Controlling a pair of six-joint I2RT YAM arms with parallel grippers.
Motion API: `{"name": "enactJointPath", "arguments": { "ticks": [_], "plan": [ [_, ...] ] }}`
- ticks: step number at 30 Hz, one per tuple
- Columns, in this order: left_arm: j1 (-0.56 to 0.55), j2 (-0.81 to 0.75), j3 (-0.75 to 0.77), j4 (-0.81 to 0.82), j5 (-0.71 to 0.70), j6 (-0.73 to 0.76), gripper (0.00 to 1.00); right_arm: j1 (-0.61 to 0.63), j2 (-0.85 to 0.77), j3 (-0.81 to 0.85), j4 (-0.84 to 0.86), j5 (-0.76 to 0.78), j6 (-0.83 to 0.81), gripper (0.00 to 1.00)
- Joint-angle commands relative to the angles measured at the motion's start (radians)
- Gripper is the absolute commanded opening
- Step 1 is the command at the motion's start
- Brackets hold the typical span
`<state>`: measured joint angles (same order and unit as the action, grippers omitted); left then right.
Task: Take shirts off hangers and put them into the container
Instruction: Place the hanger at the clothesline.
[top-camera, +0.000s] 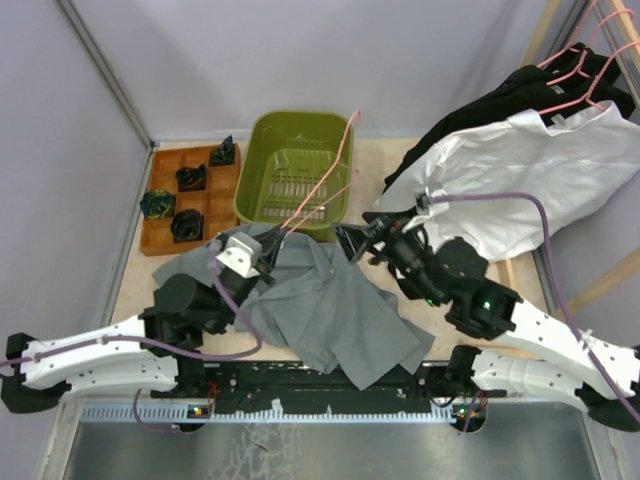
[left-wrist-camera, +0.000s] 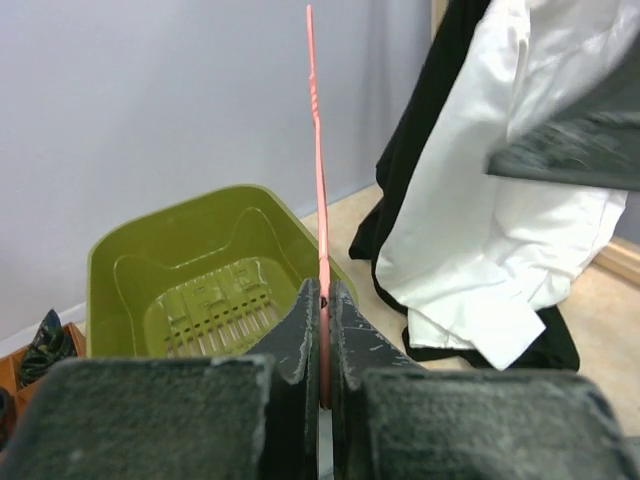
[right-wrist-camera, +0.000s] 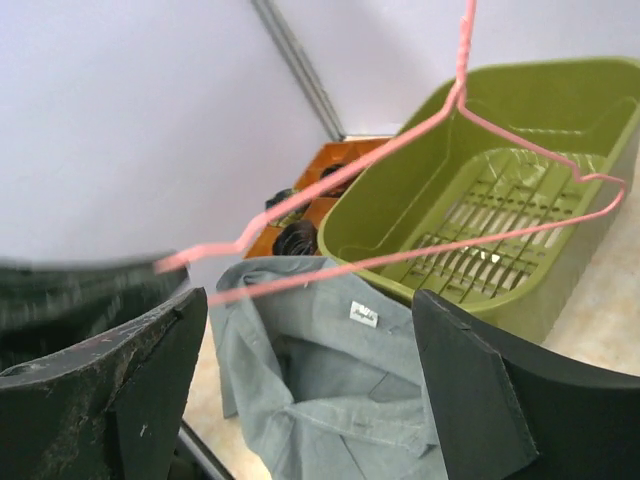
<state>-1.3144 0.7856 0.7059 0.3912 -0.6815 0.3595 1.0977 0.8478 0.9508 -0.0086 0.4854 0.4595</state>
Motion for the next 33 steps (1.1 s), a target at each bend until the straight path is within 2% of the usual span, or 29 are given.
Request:
{"name": "enactJointPath", "arguments": {
  "ticks": [1, 7, 11, 14, 21, 27, 33],
  "plan": [
    [0.017, -0.060, 0.115, -0.232, 0.029, -0.102, 0.00, 0.007, -0.172, -0.125, 0.126, -0.225, -0.220, 0.83],
    [0.018, -0.114, 0.193, -0.314, 0.064, -0.144, 0.00, 0.008, -0.371, -0.292, 0.037, -0.605, -0.389, 0.88],
    [0.018, -0.133, 0.265, -0.382, 0.141, -0.170, 0.00, 0.007, -0.416, -0.389, -0.071, -0.766, -0.442, 0.91],
    [0.018, -0.120, 0.343, -0.485, 0.152, -0.210, 0.00, 0.007, -0.438, -0.481, -0.046, -0.873, -0.488, 0.91],
    [0.018, -0.059, 0.516, -0.680, 0.254, -0.298, 0.00, 0.007, -0.450, -0.632, 0.130, -0.962, -0.455, 0.91],
    [0.017, 0.032, 0.685, -0.870, 0.372, -0.356, 0.00, 0.007, -0.407, -0.641, 0.126, -1.008, -0.459, 0.91],
    [0.017, 0.059, 0.736, -0.903, 0.423, -0.396, 0.00, 0.008, -0.389, -0.645, 0.133, -1.042, -0.456, 0.92]
  ]
}}
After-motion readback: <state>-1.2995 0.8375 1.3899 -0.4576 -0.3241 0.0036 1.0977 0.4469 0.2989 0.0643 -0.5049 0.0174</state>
